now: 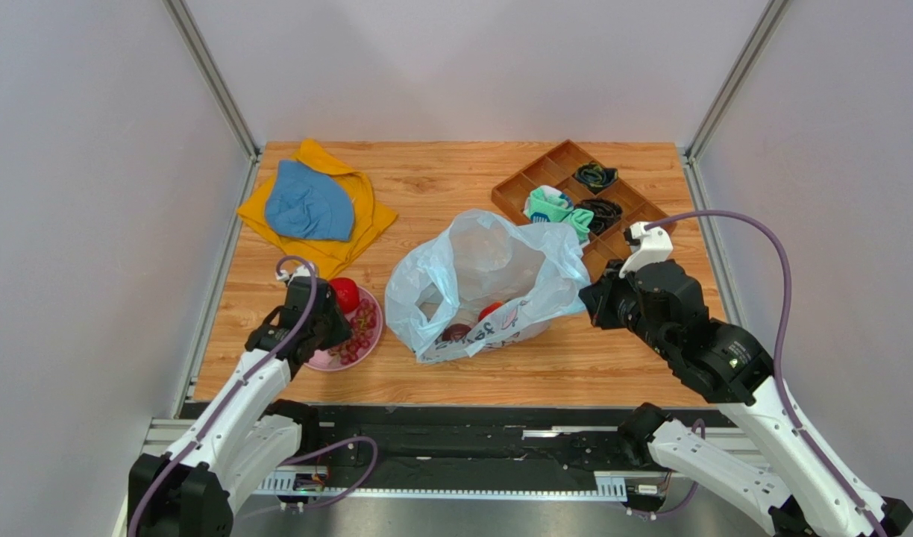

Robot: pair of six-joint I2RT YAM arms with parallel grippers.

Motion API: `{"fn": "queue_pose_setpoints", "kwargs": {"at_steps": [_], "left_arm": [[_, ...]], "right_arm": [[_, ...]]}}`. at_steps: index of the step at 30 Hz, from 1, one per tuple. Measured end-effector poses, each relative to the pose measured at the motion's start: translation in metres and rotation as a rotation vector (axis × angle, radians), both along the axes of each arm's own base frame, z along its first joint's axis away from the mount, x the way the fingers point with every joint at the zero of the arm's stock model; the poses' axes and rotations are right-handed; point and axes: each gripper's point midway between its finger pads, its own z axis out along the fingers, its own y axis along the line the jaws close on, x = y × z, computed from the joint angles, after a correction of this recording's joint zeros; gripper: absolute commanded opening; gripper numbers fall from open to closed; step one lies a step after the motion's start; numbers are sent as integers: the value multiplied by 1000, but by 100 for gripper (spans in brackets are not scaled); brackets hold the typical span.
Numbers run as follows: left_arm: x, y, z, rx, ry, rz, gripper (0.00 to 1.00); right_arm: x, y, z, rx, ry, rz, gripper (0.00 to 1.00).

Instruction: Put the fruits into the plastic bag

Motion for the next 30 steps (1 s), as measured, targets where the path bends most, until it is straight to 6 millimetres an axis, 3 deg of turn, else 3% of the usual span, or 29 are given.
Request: {"fn": "queue_pose_setpoints", "kwargs": {"at_steps": [9, 19, 30], "left_arm": [[4, -3, 9, -2, -48, -31, 41], [2, -11, -10, 95, 39, -112, 40], [6, -9, -13, 131, 67, -108, 25]], "right_arm": [[1, 1, -2, -6, 8, 0, 0], [1, 2, -7, -11, 20, 1, 0], [1, 2, -8, -11, 21, 1, 0]]}}
